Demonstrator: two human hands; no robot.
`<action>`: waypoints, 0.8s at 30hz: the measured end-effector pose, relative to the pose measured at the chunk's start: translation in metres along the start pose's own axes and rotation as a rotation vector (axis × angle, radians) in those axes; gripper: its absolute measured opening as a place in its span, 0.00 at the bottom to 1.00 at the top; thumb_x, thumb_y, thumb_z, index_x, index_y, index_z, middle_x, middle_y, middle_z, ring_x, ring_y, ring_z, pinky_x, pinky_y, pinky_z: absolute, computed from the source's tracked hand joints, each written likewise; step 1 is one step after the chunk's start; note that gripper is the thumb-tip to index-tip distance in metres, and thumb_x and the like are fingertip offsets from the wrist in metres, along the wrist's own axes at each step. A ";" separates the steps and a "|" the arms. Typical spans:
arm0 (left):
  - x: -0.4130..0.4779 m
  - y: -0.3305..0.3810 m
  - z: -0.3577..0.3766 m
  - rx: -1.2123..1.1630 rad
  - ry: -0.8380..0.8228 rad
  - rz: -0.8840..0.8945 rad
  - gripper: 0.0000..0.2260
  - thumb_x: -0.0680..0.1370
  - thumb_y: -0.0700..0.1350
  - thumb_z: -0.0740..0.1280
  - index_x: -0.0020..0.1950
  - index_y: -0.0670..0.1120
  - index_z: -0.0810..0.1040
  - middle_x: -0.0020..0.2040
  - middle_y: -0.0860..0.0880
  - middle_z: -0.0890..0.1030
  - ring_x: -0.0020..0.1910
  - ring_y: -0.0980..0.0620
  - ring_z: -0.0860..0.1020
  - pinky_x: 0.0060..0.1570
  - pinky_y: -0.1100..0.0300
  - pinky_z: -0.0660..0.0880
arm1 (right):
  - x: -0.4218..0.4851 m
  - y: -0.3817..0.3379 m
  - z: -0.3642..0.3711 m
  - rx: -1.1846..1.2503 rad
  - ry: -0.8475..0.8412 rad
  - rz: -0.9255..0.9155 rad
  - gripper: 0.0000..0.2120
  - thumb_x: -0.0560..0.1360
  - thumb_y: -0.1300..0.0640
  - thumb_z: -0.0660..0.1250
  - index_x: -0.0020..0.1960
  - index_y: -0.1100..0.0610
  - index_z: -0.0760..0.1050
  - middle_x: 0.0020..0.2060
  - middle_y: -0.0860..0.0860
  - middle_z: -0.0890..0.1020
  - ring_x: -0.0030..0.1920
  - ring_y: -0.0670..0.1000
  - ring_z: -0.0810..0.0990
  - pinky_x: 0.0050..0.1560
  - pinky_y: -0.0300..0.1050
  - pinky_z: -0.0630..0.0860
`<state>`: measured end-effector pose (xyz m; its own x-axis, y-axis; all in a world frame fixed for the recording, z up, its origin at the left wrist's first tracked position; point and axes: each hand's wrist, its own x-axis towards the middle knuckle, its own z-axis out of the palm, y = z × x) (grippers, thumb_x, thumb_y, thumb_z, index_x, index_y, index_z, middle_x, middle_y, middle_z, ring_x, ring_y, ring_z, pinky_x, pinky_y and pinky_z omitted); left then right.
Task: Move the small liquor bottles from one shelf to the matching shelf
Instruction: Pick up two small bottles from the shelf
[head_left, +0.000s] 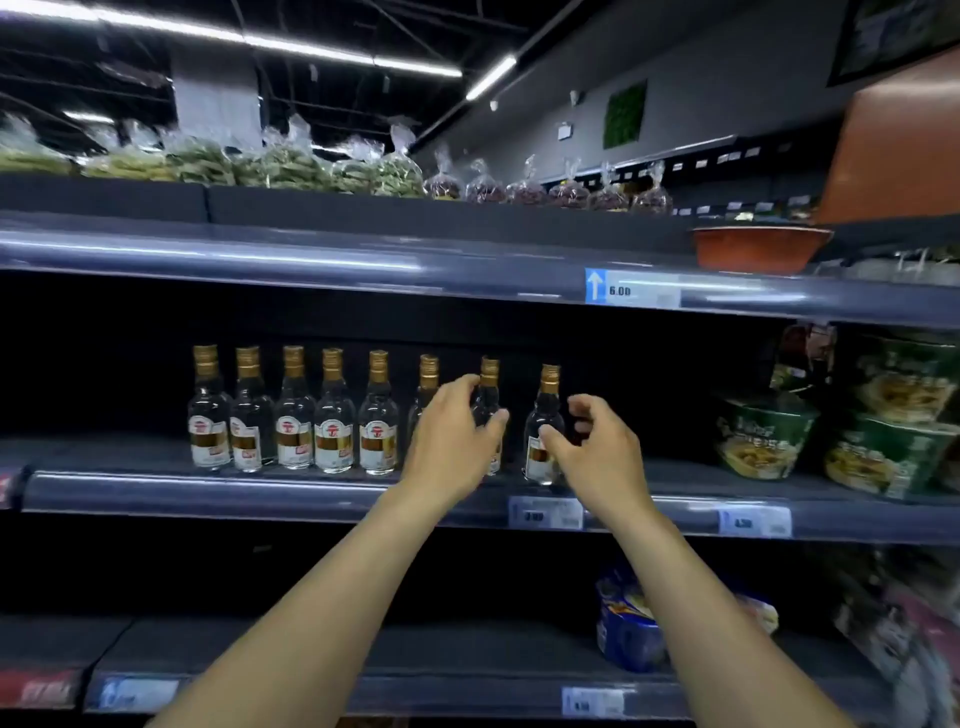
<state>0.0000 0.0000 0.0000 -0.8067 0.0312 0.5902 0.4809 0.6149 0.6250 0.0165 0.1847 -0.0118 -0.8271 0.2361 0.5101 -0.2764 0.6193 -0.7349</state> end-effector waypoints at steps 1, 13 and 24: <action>0.005 -0.001 0.008 -0.006 0.015 0.013 0.29 0.80 0.54 0.69 0.78 0.46 0.66 0.73 0.48 0.73 0.71 0.49 0.72 0.65 0.61 0.67 | 0.006 0.002 0.003 0.006 0.009 0.008 0.28 0.75 0.46 0.76 0.70 0.51 0.72 0.61 0.44 0.77 0.60 0.47 0.76 0.59 0.42 0.74; 0.013 -0.015 0.056 0.100 0.073 -0.079 0.42 0.81 0.48 0.69 0.83 0.46 0.43 0.70 0.43 0.70 0.56 0.48 0.79 0.50 0.58 0.74 | 0.031 0.047 0.025 0.124 -0.218 -0.009 0.19 0.67 0.48 0.82 0.51 0.36 0.77 0.46 0.36 0.86 0.45 0.37 0.85 0.46 0.34 0.80; 0.016 -0.032 0.058 0.066 0.075 -0.115 0.25 0.77 0.55 0.73 0.69 0.44 0.72 0.37 0.57 0.79 0.39 0.57 0.79 0.40 0.60 0.73 | 0.033 0.055 0.029 0.185 -0.140 0.006 0.23 0.66 0.51 0.84 0.58 0.51 0.81 0.45 0.42 0.88 0.44 0.39 0.86 0.45 0.34 0.81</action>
<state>-0.0482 0.0262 -0.0401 -0.8260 -0.1001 0.5547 0.3613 0.6612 0.6574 -0.0405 0.2047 -0.0483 -0.8852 0.1246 0.4482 -0.3462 0.4670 -0.8137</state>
